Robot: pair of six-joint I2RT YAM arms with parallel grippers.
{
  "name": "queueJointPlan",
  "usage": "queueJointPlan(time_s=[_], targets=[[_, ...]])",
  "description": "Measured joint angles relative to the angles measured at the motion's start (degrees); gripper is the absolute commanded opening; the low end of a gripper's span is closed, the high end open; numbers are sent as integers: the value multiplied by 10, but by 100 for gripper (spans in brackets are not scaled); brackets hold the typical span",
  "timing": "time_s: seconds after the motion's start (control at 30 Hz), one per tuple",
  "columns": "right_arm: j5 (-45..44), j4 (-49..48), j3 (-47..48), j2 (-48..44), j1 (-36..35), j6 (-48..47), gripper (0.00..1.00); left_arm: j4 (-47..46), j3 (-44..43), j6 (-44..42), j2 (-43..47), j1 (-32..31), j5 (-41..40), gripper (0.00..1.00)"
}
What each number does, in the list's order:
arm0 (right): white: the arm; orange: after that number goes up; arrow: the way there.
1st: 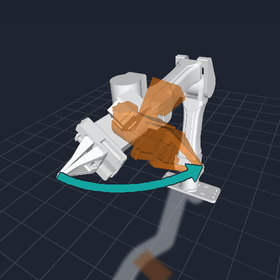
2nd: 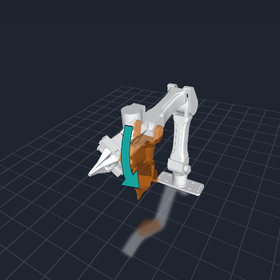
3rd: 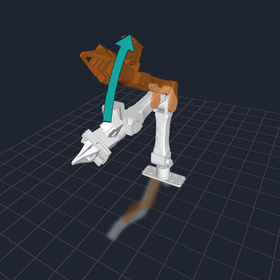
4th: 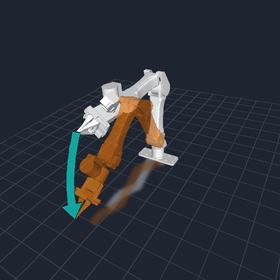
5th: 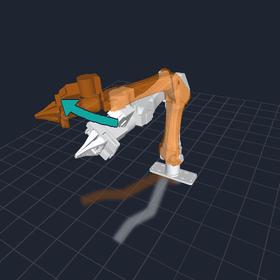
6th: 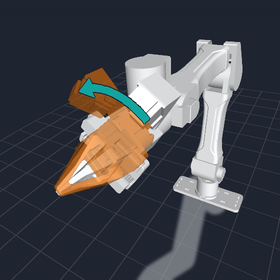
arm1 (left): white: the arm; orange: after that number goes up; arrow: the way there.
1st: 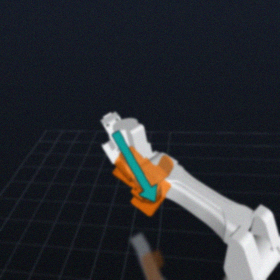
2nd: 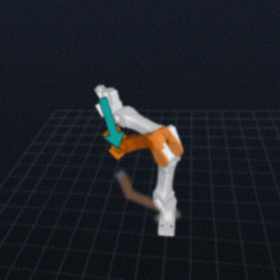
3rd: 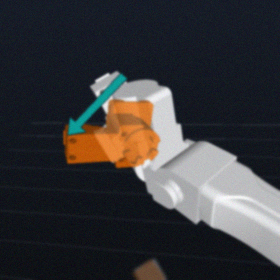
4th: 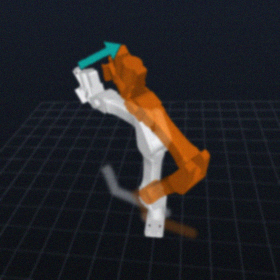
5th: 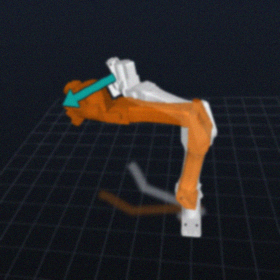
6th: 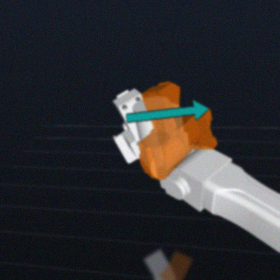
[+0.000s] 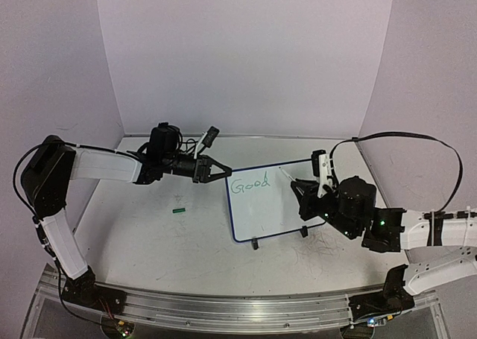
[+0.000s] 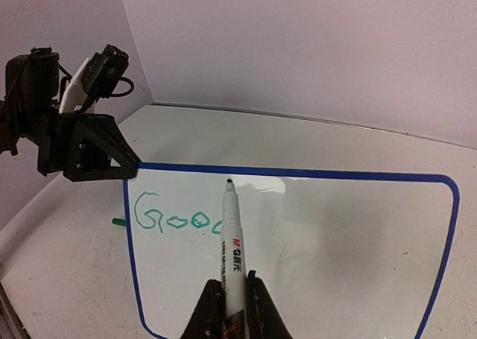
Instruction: Write a sentence on the whiteboard
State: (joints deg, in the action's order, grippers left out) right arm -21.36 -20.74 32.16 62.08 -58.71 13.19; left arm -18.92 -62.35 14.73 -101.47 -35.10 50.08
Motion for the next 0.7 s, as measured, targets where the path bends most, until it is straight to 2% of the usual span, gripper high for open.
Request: queueJointPlan(time_s=[0.17, 0.33, 0.6, 0.7], targets=[[2, 0, -5, 12, 16, -20, 0, 4, 2, -1, 10, 0, -9, 36], [3, 5, -9, 1, 29, -52, 0, 12, 2, 6, 17, 0, -18, 44], [17, 56, -6, -4, 43, -41, 0, 42, -6, 27, 17, 0, -23, 44], [18, 63, -5, 0, 43, -39, 0, 53, -6, 27, 17, 0, -25, 39]])
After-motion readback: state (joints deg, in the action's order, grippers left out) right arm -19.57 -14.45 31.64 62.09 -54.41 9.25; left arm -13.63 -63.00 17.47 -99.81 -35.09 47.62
